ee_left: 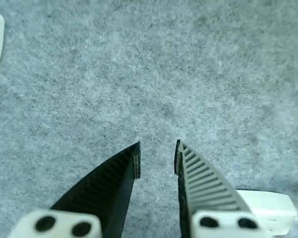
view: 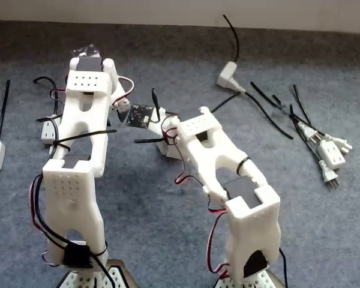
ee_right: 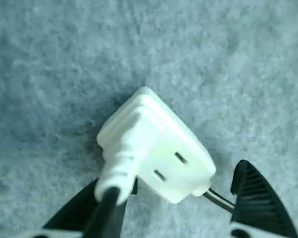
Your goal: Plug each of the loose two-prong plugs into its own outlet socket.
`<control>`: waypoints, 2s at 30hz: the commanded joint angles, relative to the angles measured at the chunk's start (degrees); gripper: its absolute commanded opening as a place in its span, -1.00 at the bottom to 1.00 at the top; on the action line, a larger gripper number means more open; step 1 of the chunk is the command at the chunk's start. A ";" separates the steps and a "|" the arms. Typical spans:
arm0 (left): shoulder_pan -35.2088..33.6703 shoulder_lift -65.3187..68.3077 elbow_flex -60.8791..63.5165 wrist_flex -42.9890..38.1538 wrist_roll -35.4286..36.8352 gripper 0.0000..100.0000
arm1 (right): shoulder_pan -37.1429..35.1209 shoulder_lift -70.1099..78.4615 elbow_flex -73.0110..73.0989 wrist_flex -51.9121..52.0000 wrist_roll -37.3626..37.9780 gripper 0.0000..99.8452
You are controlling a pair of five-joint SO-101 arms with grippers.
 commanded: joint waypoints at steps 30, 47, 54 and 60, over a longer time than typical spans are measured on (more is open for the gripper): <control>-0.04 -0.57 -0.57 -0.53 0.70 -0.73 | 18.86 4.00 -13.05 -8.13 -19.16 -0.99; -0.04 -0.48 -0.48 -0.53 0.70 -0.73 | 18.77 4.35 -12.62 -20.26 -21.45 -0.97; -0.04 -0.48 -0.48 -0.53 0.70 -0.73 | 20.88 5.85 -12.35 -34.77 -31.21 -0.98; -0.04 -0.48 -0.48 -0.53 0.70 -0.73 | 20.70 17.19 -16.66 -48.57 -30.86 -0.98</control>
